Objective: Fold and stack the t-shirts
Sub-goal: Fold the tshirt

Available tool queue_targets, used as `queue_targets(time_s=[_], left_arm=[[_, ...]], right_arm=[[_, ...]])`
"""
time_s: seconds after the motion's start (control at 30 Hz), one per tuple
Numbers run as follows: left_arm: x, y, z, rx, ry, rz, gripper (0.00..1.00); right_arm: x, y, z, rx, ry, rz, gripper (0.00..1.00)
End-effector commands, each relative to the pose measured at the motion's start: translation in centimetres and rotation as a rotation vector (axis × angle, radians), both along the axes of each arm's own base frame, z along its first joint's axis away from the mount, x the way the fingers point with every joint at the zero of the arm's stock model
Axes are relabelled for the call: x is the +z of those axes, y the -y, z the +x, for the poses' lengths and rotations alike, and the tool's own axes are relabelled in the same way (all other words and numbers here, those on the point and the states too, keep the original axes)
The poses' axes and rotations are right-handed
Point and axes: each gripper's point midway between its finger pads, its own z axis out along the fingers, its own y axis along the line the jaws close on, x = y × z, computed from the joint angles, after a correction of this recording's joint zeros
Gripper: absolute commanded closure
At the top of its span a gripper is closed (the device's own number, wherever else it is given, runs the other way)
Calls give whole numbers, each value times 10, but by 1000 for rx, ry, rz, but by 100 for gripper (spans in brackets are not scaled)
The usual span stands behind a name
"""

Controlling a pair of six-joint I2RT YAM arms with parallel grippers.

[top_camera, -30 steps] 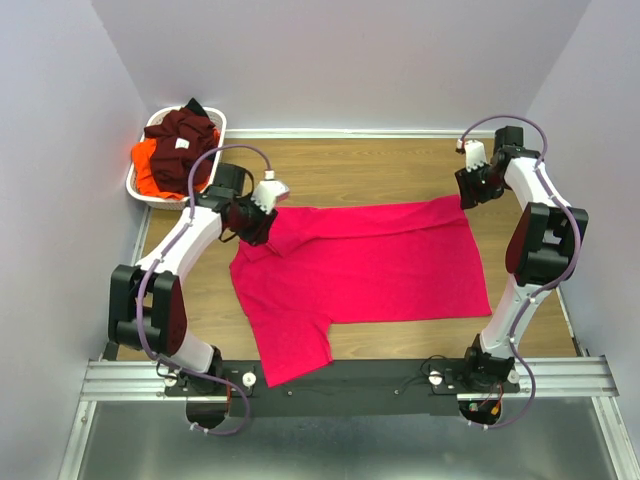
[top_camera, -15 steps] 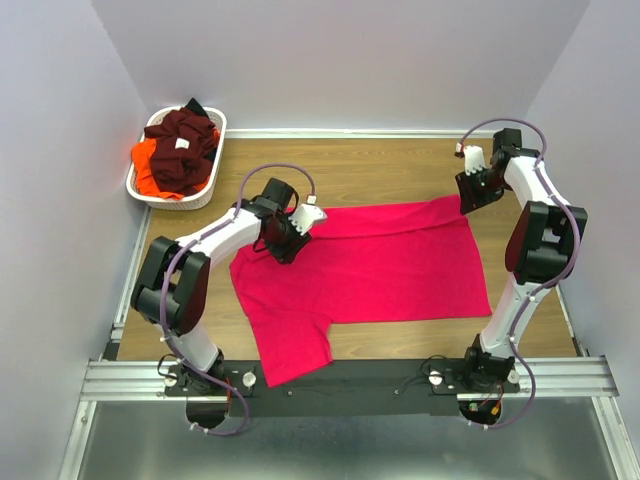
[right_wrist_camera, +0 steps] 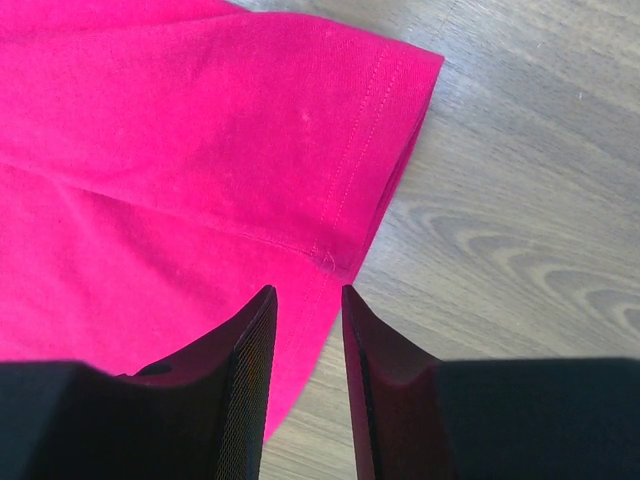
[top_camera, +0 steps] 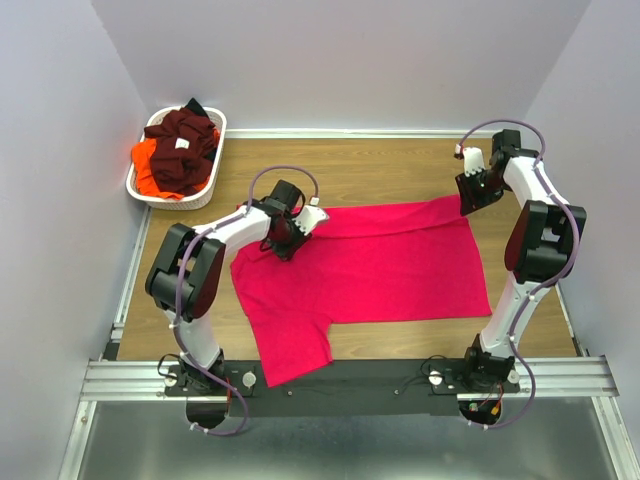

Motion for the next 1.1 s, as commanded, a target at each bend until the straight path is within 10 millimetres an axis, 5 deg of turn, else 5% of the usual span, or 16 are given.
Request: queue_targets(time_s=[0.0, 0.3, 0.53, 0.83, 1.07], left_arm=[[-4, 5, 8, 4, 3, -1, 67], [-9, 4, 5, 0, -67, -29, 72], [6, -4, 17, 16, -58, -48, 69], [11, -4, 21, 5, -61, -52, 99], [32, 8, 12, -5, -90, -118, 100]], right_arm=[[-6, 4, -6, 2, -34, -4, 62], [-8, 4, -9, 6, -41, -10, 63], [-9, 5, -10, 7, -46, -12, 63], [-9, 5, -8, 5, -44, -14, 64], [-11, 5, -7, 6, -46, -11, 65]])
